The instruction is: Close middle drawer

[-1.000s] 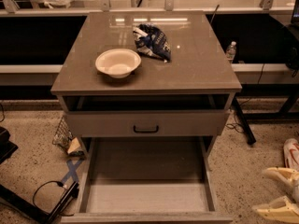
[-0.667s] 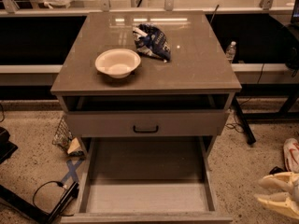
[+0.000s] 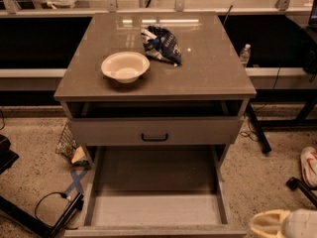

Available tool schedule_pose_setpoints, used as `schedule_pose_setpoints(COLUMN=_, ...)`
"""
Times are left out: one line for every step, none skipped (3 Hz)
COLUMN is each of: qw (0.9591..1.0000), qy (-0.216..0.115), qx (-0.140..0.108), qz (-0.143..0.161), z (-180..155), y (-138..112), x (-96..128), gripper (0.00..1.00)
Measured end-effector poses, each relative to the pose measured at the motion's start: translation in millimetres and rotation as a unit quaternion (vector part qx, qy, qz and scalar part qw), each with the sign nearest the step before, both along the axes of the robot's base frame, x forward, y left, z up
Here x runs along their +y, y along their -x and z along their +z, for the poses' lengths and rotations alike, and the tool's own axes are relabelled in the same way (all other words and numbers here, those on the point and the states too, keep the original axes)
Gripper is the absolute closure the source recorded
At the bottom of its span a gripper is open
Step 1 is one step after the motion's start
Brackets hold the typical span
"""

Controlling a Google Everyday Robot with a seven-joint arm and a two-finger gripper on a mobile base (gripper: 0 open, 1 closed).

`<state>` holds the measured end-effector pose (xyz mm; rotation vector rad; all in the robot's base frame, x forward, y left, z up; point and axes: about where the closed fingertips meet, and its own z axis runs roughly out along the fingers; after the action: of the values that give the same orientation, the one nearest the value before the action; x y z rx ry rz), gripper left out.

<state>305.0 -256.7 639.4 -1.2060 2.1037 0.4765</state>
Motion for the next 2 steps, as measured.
schedule_pose_setpoints(qw=0.9968, qy=-0.075, qx=0.020, qz=-0.019, z=-70.2, y=27.8, x=8.0, gripper=1.00)
schedule_pose_setpoints(qw=0.9897, qy=-0.134, qx=0.040, qz=-0.033, z=-127.8, y=48.9, x=15.7, gripper=1.00)
